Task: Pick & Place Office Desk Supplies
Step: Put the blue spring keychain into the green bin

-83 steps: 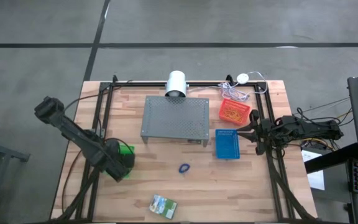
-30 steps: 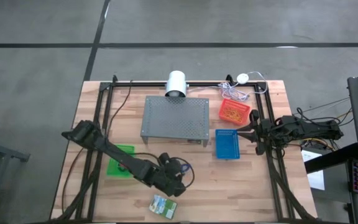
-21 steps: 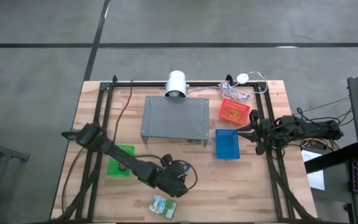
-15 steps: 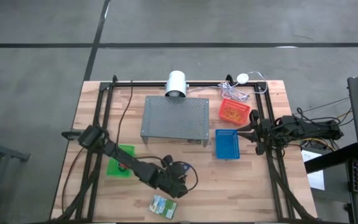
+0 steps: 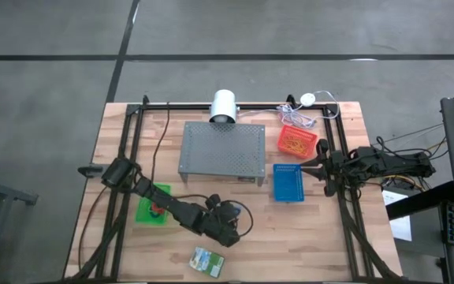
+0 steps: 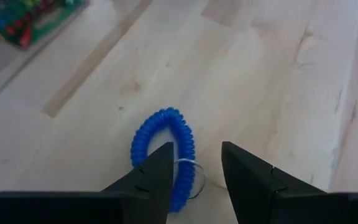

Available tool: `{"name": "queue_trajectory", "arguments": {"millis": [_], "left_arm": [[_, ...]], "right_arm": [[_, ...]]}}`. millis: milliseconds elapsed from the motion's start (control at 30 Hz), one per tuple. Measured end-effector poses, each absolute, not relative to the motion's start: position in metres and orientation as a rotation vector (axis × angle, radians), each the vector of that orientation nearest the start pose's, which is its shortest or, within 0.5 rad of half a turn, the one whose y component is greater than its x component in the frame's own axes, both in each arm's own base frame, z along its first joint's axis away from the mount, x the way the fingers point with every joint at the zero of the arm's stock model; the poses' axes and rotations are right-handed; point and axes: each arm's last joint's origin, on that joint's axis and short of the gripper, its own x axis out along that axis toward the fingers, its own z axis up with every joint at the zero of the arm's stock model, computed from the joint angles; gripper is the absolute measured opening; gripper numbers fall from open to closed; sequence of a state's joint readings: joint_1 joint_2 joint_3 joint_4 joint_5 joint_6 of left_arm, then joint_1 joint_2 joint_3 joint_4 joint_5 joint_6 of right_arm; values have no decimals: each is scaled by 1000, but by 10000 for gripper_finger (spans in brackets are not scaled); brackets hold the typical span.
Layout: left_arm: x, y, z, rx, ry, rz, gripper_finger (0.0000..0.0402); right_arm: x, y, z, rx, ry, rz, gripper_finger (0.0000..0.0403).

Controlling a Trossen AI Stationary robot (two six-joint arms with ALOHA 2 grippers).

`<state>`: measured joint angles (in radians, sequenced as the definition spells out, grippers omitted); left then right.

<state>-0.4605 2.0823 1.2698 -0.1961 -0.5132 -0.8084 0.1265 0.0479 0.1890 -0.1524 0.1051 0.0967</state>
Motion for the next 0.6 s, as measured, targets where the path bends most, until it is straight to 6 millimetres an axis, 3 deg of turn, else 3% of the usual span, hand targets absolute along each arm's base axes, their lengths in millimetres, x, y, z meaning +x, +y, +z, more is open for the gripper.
{"name": "queue_trajectory", "arguments": {"millis": [600], "left_arm": [[371,-161,108,-335,814,391,140]], "right_arm": [[87,8,209,95,12,21,63]]}}
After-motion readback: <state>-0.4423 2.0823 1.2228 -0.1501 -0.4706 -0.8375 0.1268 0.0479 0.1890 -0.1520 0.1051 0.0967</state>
